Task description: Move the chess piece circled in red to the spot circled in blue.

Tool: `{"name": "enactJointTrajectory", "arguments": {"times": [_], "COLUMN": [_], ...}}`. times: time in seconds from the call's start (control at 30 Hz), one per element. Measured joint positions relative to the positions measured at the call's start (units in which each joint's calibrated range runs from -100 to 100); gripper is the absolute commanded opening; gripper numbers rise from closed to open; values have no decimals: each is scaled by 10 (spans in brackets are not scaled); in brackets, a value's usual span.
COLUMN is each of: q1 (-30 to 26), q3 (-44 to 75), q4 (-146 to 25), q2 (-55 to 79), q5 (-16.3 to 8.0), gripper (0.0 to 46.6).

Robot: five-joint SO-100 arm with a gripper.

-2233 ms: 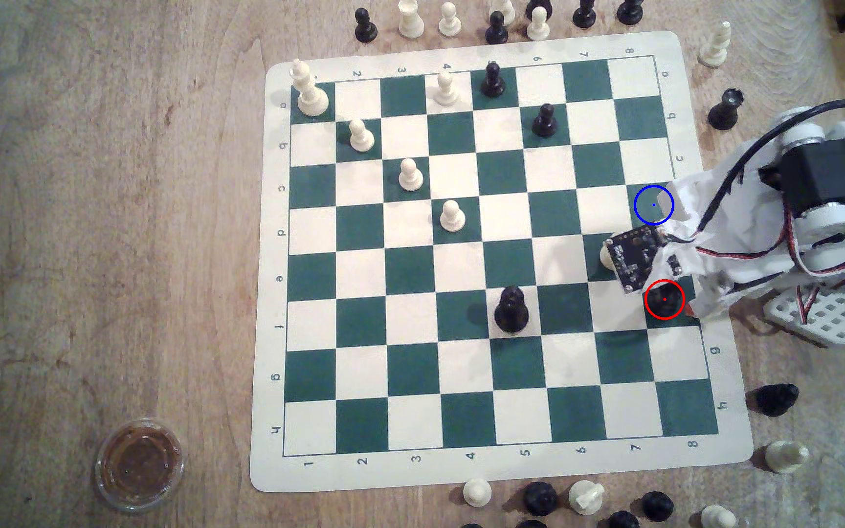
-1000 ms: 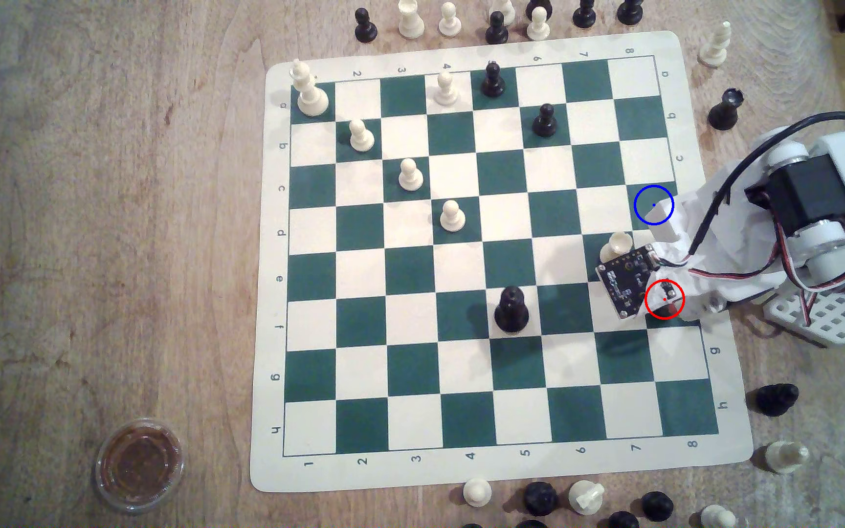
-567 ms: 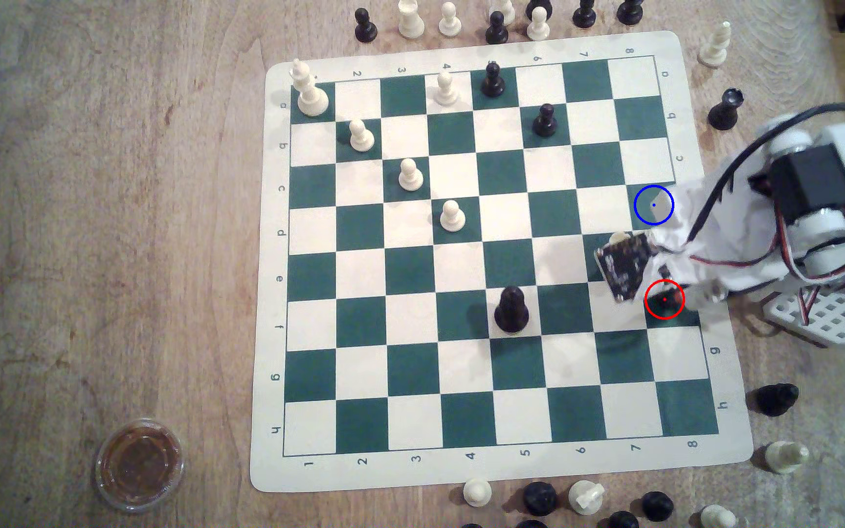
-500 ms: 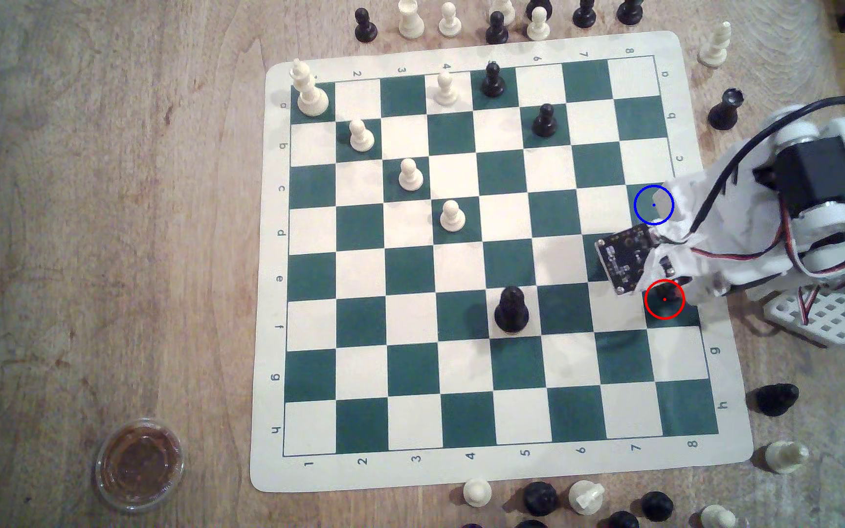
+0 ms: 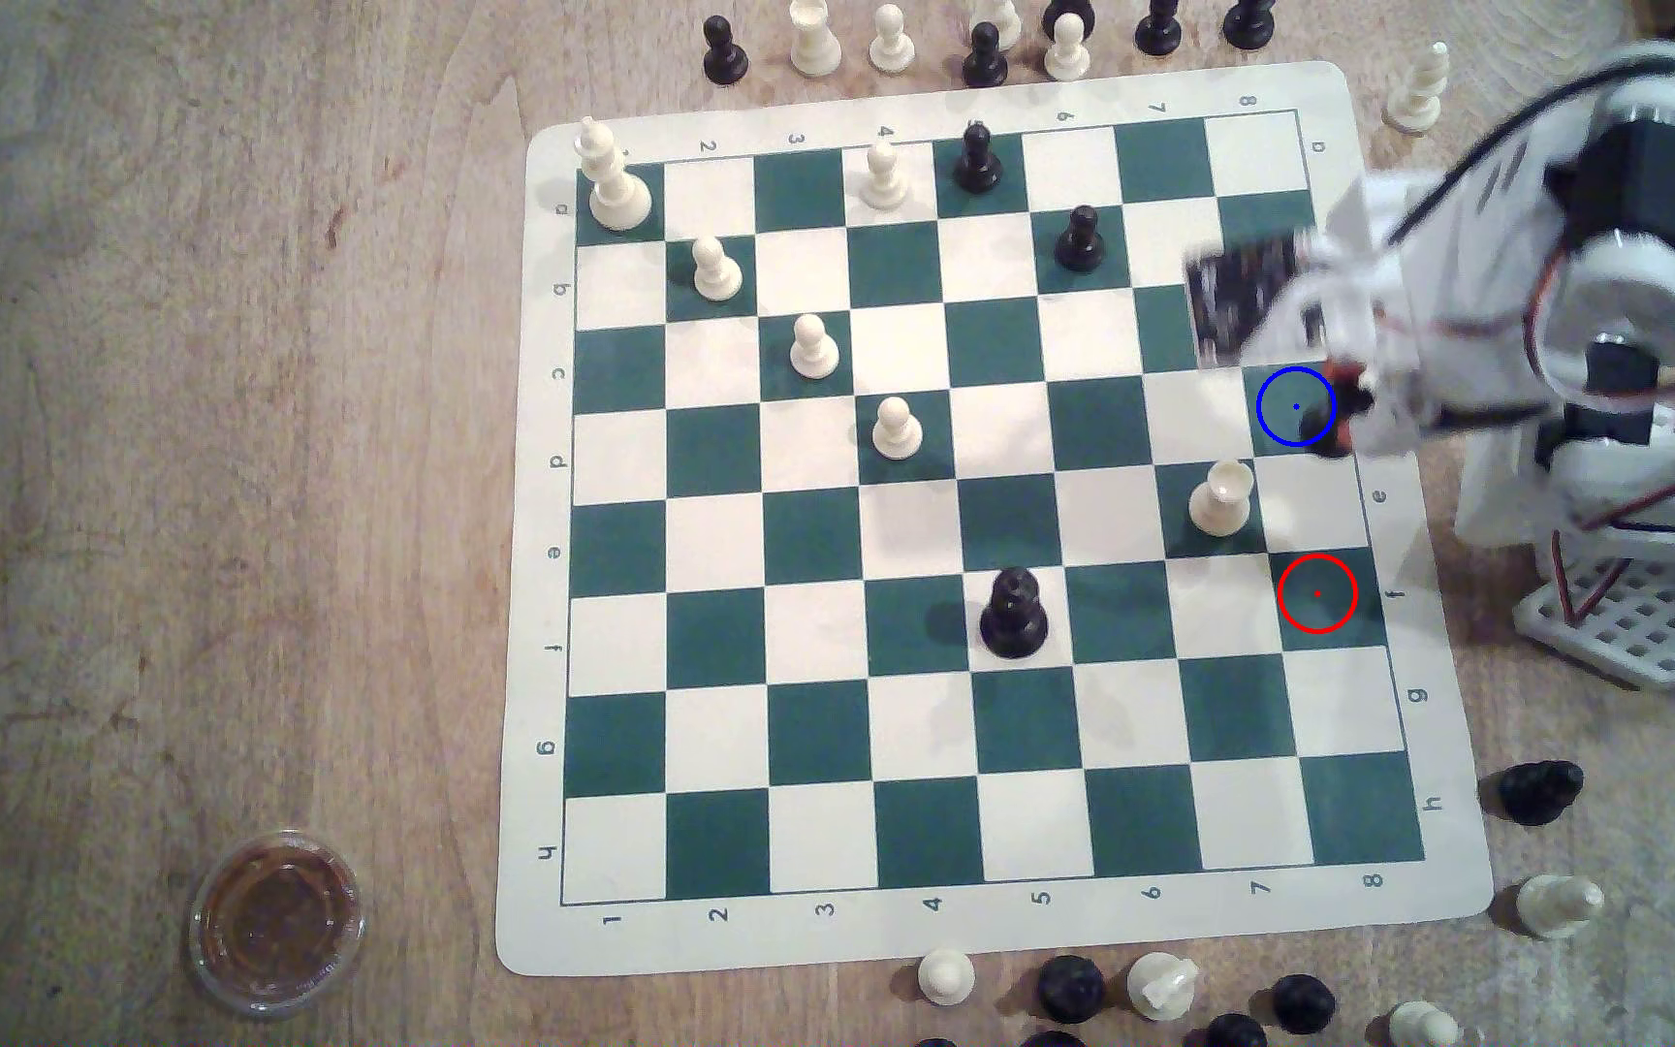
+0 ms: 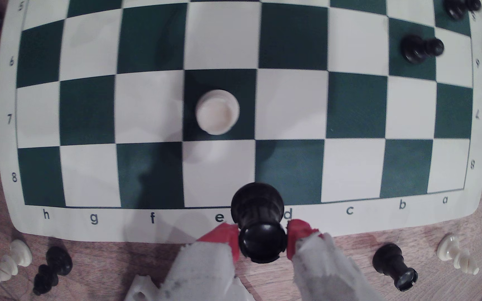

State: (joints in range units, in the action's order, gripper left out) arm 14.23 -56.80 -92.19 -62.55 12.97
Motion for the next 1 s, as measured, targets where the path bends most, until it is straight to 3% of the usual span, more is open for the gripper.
{"name": "enactJointTrajectory", "arguments": {"times": [0.57, 1.0], "q1": [77, 74], "q3": [-76, -111], "q4": [132, 181], "q2": [71, 80], "q5": [23, 23], "gripper": [3, 3]}}
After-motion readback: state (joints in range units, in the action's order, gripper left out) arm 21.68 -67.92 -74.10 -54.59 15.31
